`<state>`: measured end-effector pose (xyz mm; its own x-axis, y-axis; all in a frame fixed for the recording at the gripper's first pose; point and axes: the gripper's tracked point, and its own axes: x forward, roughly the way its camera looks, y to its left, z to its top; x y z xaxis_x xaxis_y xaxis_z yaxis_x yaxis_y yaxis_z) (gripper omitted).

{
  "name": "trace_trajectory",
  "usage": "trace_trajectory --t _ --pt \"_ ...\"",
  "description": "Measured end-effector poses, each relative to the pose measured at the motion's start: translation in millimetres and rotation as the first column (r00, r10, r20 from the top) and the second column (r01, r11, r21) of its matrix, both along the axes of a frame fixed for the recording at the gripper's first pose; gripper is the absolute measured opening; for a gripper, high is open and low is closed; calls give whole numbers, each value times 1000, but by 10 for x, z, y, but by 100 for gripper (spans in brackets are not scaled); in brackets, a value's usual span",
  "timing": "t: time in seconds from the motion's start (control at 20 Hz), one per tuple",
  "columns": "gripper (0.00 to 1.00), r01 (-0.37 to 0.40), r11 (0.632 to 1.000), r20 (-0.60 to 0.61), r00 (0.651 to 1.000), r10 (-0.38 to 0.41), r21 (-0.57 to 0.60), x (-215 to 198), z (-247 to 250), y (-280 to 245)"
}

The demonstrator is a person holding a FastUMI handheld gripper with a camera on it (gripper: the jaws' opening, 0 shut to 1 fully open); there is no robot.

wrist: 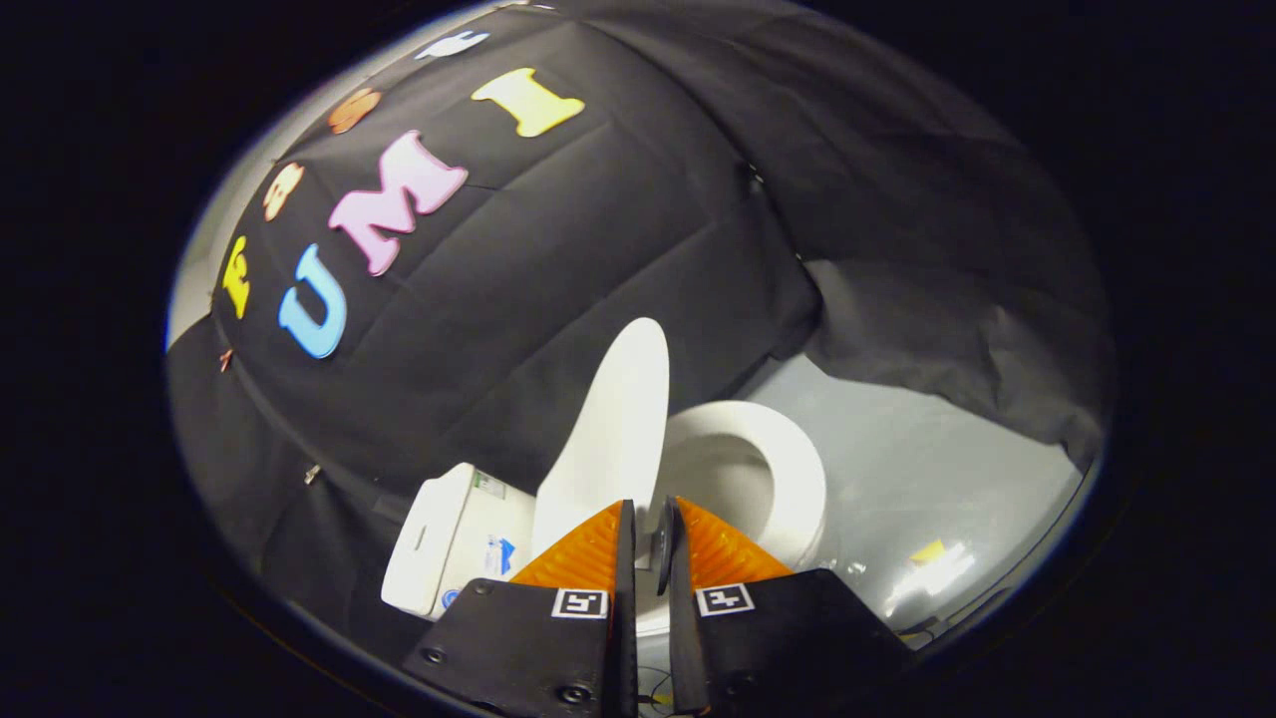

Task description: Open the toilet lid.

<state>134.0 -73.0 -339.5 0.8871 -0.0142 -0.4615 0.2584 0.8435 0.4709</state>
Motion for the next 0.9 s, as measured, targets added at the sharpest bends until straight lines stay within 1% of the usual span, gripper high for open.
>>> trace_trajectory --t 0.1,0.2,0.35,0.5,0.7,0.9 --pt "18 -44 996 44 998 48 -73 37 288 340" --pt "18 -71 983 61 995 83 -170 77 468 626" --pt "18 -81 968 87 991 104 -236 121 670 947" --pt "18 -90 950 93 988 122 -298 144 760 1228" --pt "18 -116 908 94 981 167 -402 213 900 1642" --pt "18 -161 851 84 969 233 -501 267 1010 2141"
